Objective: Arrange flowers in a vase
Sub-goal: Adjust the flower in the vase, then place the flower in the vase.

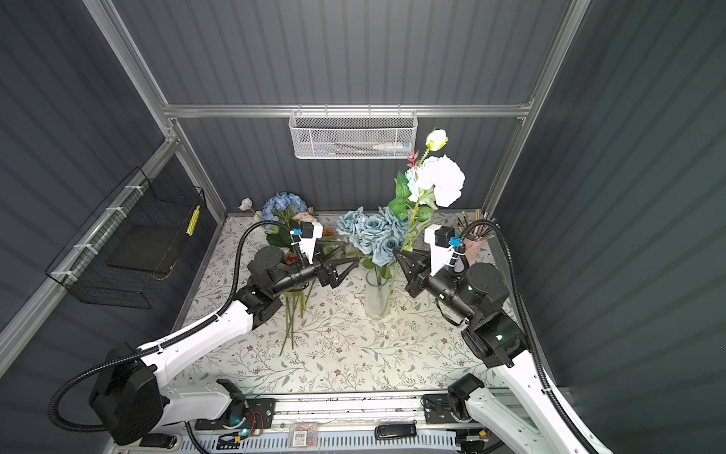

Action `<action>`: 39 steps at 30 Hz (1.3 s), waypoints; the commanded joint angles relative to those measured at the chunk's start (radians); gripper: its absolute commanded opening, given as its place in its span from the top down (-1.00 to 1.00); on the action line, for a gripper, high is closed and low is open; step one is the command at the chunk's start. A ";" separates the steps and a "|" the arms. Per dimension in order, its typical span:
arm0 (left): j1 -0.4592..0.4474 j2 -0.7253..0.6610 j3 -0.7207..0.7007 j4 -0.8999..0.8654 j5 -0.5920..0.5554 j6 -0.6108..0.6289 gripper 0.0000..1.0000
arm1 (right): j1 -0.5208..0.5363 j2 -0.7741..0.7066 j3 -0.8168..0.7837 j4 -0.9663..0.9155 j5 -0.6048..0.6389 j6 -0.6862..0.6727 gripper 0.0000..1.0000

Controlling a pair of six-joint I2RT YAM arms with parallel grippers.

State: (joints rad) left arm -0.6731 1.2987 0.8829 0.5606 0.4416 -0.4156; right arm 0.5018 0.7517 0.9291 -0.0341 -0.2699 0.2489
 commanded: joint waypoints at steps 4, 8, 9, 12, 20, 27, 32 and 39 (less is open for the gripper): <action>-0.003 0.053 0.014 0.044 0.000 -0.035 -0.99 | -0.003 0.067 0.049 0.135 0.101 -0.107 1.00; -0.003 0.082 0.019 0.068 0.004 -0.044 -0.99 | -0.003 0.099 0.032 0.265 0.083 -0.141 1.00; -0.003 0.089 0.021 0.070 0.003 -0.044 -0.99 | -0.003 0.105 0.025 0.293 0.079 -0.146 1.00; -0.003 0.104 0.025 0.071 0.004 -0.044 -0.99 | -0.001 0.127 0.008 0.360 0.074 -0.172 1.00; -0.003 0.130 0.040 0.058 -0.010 -0.033 -0.99 | -0.002 0.142 -0.054 0.520 0.085 -0.235 1.00; -0.003 0.146 0.048 0.056 -0.025 -0.034 -0.99 | -0.002 0.131 -0.135 0.548 0.117 -0.228 1.00; -0.002 0.156 0.051 0.047 -0.059 -0.029 -0.99 | -0.002 0.127 -0.227 0.577 0.142 -0.176 1.00; 0.000 0.169 0.062 0.020 -0.089 -0.031 -0.99 | -0.001 0.135 -0.353 0.639 0.166 -0.089 1.00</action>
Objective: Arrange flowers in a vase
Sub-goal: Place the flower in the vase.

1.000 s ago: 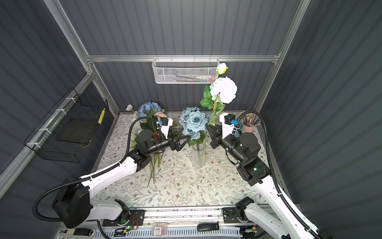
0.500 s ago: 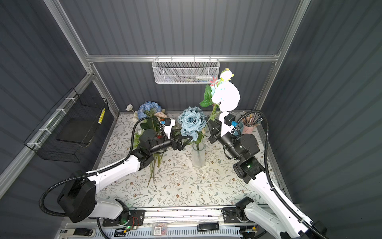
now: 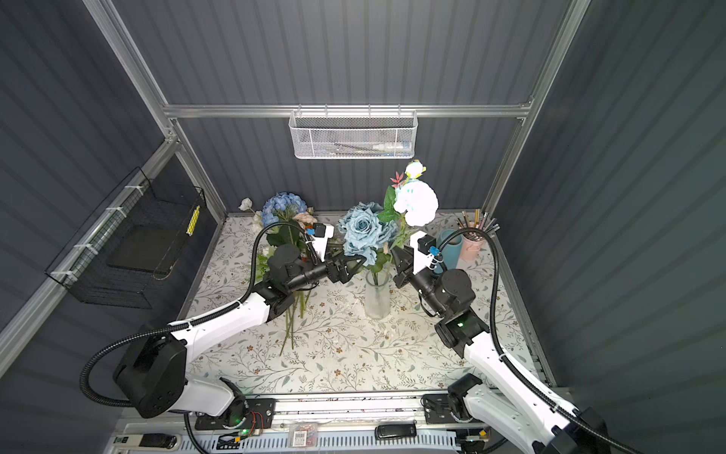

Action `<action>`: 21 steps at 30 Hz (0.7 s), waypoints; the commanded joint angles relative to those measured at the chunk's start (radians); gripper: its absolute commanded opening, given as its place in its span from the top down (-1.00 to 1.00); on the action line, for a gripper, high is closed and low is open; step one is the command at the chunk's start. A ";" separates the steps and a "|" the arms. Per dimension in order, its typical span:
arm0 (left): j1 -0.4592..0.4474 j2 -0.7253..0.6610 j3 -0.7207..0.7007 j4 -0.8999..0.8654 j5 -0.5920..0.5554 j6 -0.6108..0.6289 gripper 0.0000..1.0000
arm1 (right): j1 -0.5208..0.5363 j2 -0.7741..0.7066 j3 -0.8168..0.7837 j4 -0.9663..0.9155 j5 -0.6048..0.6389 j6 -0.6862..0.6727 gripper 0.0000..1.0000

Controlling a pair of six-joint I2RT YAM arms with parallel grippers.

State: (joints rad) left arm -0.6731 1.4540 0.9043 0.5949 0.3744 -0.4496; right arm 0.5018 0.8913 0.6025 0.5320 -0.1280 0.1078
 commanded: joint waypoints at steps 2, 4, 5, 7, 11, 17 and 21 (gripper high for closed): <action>0.000 0.018 0.041 -0.020 -0.029 0.000 -0.99 | -0.001 0.000 -0.054 0.088 0.033 0.073 1.00; 0.002 0.021 0.046 -0.025 -0.031 -0.001 -0.99 | 0.000 0.003 -0.073 0.092 0.039 0.088 1.00; 0.001 0.022 0.048 -0.028 -0.034 -0.001 -0.99 | -0.002 0.006 -0.083 0.095 0.042 0.095 1.00; 0.002 0.024 0.051 -0.032 -0.035 -0.003 -0.99 | -0.002 0.012 -0.104 0.097 0.051 0.110 1.00; 0.003 0.027 0.057 -0.039 -0.038 -0.004 -0.99 | 0.000 0.032 -0.134 0.101 0.049 0.135 0.99; 0.004 0.029 0.058 -0.039 -0.037 -0.009 -0.99 | 0.007 0.080 -0.145 0.099 0.049 0.145 0.93; 0.004 0.029 0.057 -0.040 -0.037 -0.011 -0.99 | 0.020 0.116 -0.147 0.094 0.056 0.133 0.89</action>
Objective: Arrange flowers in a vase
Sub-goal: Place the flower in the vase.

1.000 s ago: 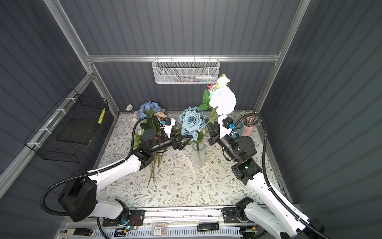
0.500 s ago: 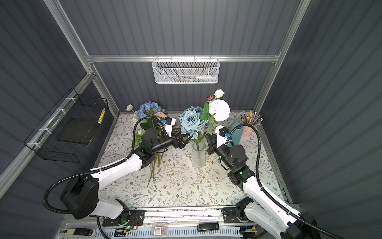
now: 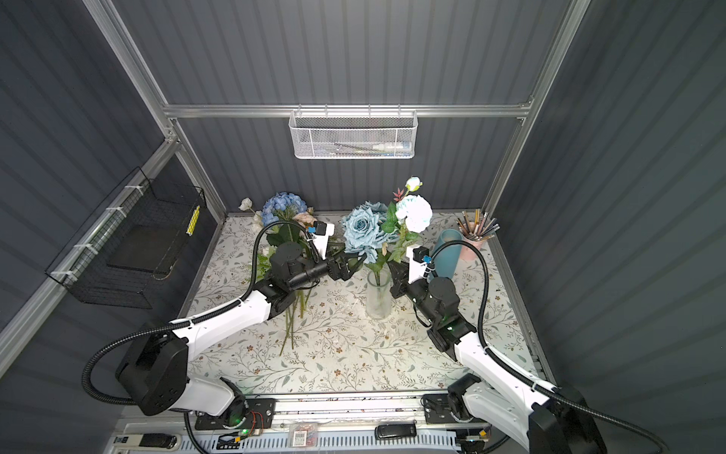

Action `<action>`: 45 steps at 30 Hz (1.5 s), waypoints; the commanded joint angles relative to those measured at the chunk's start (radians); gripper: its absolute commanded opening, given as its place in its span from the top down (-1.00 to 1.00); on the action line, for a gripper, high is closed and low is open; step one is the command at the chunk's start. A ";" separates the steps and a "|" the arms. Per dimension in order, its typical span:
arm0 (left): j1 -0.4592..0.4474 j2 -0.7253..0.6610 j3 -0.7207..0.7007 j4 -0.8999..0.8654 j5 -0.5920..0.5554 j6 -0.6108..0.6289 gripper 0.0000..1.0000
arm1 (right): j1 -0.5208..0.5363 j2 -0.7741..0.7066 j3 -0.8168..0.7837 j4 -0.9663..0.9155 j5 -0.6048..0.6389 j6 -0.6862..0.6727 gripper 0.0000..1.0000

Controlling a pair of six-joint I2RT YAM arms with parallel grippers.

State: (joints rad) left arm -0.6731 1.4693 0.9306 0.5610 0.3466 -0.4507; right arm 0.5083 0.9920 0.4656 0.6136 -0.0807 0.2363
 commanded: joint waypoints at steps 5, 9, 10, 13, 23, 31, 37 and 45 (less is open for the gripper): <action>0.004 0.008 0.022 -0.006 -0.009 -0.011 -0.99 | 0.036 0.040 -0.013 -0.014 0.031 -0.020 0.82; 0.004 0.004 0.019 -0.006 -0.009 -0.010 -0.99 | 0.048 0.034 -0.016 -0.054 0.034 -0.027 0.71; 0.004 0.002 0.019 -0.006 -0.010 -0.011 -0.99 | 0.051 0.028 -0.016 -0.069 0.034 -0.030 0.66; 0.004 -0.001 0.015 -0.006 -0.009 -0.010 -0.99 | 0.052 -0.001 -0.016 -0.115 0.038 -0.035 0.48; 0.006 -0.011 0.011 -0.017 -0.046 -0.006 -0.99 | 0.054 -0.185 0.012 -0.423 0.037 -0.035 -0.60; 0.011 -0.016 0.015 -0.039 -0.062 0.001 -0.99 | 0.066 -0.141 -0.010 -0.488 0.042 0.005 -0.98; 0.012 -0.024 0.004 -0.042 -0.062 0.000 -0.99 | 0.118 0.042 0.007 -0.413 0.122 0.009 -0.98; 0.014 -0.025 0.007 -0.046 -0.044 0.008 -0.99 | 0.127 0.166 -0.032 -0.197 0.146 0.011 -0.98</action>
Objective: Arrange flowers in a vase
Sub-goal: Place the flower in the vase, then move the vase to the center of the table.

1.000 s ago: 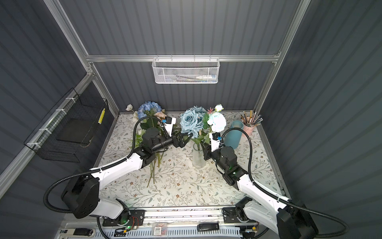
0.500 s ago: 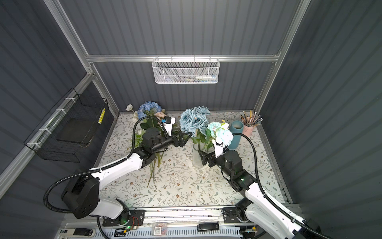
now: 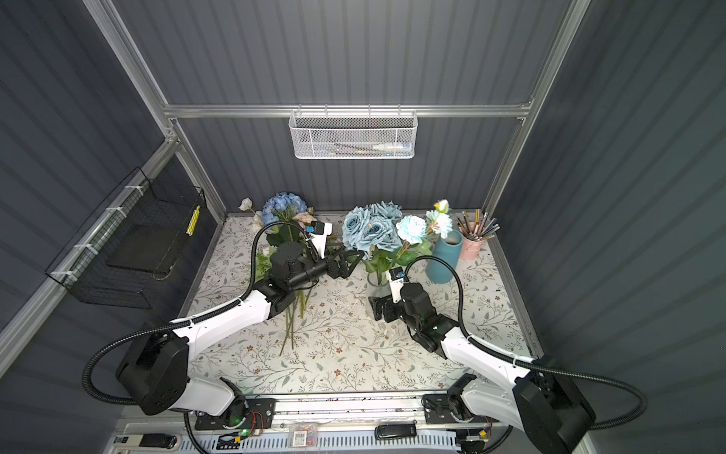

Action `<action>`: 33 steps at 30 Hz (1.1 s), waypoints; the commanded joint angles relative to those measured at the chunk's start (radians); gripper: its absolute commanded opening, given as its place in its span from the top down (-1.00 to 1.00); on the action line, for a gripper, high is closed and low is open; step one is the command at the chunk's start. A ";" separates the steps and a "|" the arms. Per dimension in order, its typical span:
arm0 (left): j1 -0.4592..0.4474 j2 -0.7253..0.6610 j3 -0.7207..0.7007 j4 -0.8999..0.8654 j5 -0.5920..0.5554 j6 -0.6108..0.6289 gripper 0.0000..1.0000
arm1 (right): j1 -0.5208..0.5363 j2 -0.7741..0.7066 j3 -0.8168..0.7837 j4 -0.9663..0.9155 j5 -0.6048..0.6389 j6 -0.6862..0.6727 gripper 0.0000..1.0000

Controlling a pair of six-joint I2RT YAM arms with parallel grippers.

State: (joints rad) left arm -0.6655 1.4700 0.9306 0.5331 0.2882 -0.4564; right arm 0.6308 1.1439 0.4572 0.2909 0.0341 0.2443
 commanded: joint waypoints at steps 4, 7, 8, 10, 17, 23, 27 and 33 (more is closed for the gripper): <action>0.006 -0.020 0.008 -0.019 0.011 0.018 -0.99 | 0.006 0.065 -0.059 0.267 0.042 0.000 -0.98; 0.006 -0.018 0.008 -0.019 0.012 0.016 -0.99 | 0.007 0.127 -0.062 0.336 0.047 -0.005 -0.97; 0.007 -0.018 0.008 -0.020 0.012 0.017 -1.00 | 0.008 0.143 -0.064 0.360 0.049 -0.006 -0.96; 0.006 -0.024 0.006 -0.026 0.009 0.019 -0.99 | 0.010 0.180 -0.069 0.416 0.054 -0.018 -0.91; 0.007 -0.026 -0.002 -0.043 -0.006 0.034 -0.99 | 0.014 0.268 -0.063 0.529 0.078 -0.043 -0.77; 0.009 -0.048 -0.018 -0.057 -0.045 0.043 -0.99 | 0.012 0.373 0.022 0.544 0.099 -0.085 -0.71; 0.015 -0.126 -0.055 -0.149 -0.148 0.067 -0.99 | 0.010 0.454 0.089 0.561 0.088 -0.116 -0.71; 0.036 -0.281 -0.099 -0.389 -0.330 0.111 -0.99 | -0.002 0.524 0.161 0.555 0.070 -0.133 -0.73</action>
State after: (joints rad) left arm -0.6445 1.2556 0.8528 0.2970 0.0807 -0.3923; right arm 0.6373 1.6375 0.5915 0.8658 0.1055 0.1341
